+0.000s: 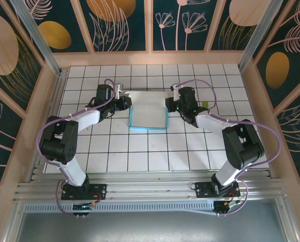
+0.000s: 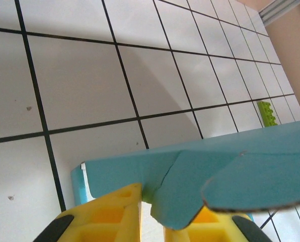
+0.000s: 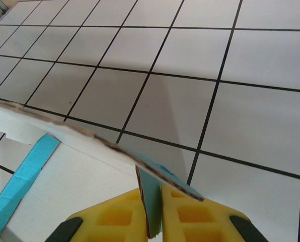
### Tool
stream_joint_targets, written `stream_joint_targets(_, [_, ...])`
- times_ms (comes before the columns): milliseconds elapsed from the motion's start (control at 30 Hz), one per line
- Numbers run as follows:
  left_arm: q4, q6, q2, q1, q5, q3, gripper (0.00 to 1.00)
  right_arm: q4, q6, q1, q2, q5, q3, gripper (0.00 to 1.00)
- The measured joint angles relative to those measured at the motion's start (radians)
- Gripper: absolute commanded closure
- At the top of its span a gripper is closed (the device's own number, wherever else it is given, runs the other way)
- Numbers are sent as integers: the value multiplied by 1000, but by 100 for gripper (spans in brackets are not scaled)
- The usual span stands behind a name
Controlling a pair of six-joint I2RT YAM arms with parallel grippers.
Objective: Fold the paper box
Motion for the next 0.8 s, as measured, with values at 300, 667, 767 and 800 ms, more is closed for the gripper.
stream_joint_targets(300, [8,-23,-31,-22,14,-96,83,57,112,40,-24,27,-56,84])
stream_joint_targets(667, [-5,-17,-163,-29,-12,-192,67,95,59,118,-55,134,-108,86])
stream_joint_targets(767, [-56,23,-283,-32,-93,-201,62,80,-36,121,-64,161,-108,86])
stream_joint_targets(800, [-76,46,-329,-32,-135,-201,61,74,-71,121,-68,167,-108,87])
